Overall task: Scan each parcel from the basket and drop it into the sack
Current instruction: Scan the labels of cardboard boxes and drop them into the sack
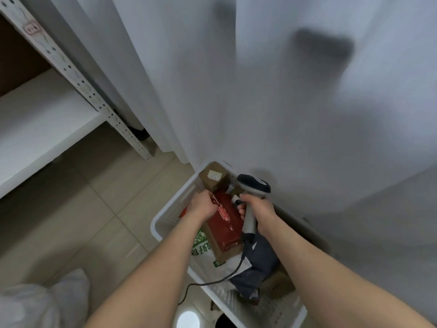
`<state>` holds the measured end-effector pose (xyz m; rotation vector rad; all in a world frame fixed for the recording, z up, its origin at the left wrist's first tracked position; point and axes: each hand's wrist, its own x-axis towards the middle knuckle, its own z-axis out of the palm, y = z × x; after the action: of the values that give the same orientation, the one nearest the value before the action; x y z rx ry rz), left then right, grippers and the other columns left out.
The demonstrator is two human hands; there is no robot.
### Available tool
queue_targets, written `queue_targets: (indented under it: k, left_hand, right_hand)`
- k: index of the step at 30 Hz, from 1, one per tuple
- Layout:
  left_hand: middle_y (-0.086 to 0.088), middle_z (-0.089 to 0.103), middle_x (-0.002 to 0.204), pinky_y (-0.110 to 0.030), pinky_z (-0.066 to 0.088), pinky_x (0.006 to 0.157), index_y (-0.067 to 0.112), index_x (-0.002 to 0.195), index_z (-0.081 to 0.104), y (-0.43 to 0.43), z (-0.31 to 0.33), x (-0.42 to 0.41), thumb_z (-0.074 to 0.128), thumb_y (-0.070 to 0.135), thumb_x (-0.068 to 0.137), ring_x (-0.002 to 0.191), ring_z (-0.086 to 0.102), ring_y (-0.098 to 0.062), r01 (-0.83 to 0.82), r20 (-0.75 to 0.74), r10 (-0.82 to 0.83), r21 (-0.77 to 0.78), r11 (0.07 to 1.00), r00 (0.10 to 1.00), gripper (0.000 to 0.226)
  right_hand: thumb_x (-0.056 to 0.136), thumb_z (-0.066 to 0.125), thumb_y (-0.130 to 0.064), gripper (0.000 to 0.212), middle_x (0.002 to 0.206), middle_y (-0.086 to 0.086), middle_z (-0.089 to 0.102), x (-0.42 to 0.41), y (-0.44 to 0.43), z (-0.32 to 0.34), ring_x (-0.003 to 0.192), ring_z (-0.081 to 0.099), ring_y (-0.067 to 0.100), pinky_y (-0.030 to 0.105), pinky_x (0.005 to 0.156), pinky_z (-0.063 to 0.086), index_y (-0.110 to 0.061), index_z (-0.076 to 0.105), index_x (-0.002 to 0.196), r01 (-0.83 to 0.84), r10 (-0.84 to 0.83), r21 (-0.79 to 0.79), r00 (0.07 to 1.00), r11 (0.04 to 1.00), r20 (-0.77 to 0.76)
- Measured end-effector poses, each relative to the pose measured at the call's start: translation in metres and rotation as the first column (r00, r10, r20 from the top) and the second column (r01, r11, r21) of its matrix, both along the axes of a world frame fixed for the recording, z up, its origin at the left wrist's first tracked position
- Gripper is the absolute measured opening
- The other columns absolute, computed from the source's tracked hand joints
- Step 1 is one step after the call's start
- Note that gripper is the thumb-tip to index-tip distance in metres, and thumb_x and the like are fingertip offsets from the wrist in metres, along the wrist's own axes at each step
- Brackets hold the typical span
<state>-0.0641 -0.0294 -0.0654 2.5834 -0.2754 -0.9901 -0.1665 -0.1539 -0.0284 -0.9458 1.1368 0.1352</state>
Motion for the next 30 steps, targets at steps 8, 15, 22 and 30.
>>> queue_targets:
  k: [8,15,22,30]
  left_hand:
    - [-0.012,0.050,0.130,-0.032,0.050,0.085,0.012,0.139,0.038,-0.020,-0.101,0.073,0.076,0.027,0.074,0.114,0.054,-0.029,0.019,0.083,-0.023,0.052,0.998,0.996,0.077]
    - [-0.012,0.026,0.150,-0.041,0.035,0.110,0.007,0.148,0.020,-0.052,-0.179,0.120,0.080,0.039,0.069,0.137,0.028,-0.029,0.127,0.196,-0.148,0.117,0.985,0.969,0.104]
    - [-0.014,0.033,0.139,-0.039,0.036,0.102,0.006,0.145,0.019,-0.062,-0.209,0.118,0.076,0.038,0.070,0.127,0.033,-0.032,0.102,0.362,-0.198,0.267,0.958,0.911,0.099]
    - [-0.016,0.030,0.139,-0.039,0.034,0.105,0.006,0.139,0.032,-0.052,-0.183,0.100,0.075,0.036,0.075,0.130,0.030,-0.032,0.120,0.294,-0.201,0.272,0.955,0.934,0.083]
  right_hand:
    - [0.089,0.067,-0.012,0.012,0.064,0.011,0.062,0.071,-0.015,-0.122,0.049,0.057,0.016,0.027,0.050,0.050,-0.001,0.064,0.090,-0.024,0.024,-0.029,1.000,0.999,0.001]
    - [0.088,0.070,-0.018,0.016,0.068,0.009,0.064,0.094,-0.025,-0.201,0.054,0.062,0.015,0.028,0.059,0.055,-0.002,0.066,0.089,0.017,-0.017,0.005,1.000,1.000,0.021]
    - [0.087,0.071,-0.019,0.015,0.067,0.008,0.065,0.091,-0.032,-0.233,0.056,0.063,0.017,0.034,0.070,0.056,-0.005,0.065,0.088,0.060,-0.065,0.083,0.996,0.995,0.056]
    - [0.086,0.072,-0.018,0.018,0.069,0.009,0.065,0.076,-0.029,-0.206,0.058,0.064,0.018,0.032,0.064,0.056,-0.002,0.065,0.089,0.027,-0.029,0.076,0.999,0.997,0.025]
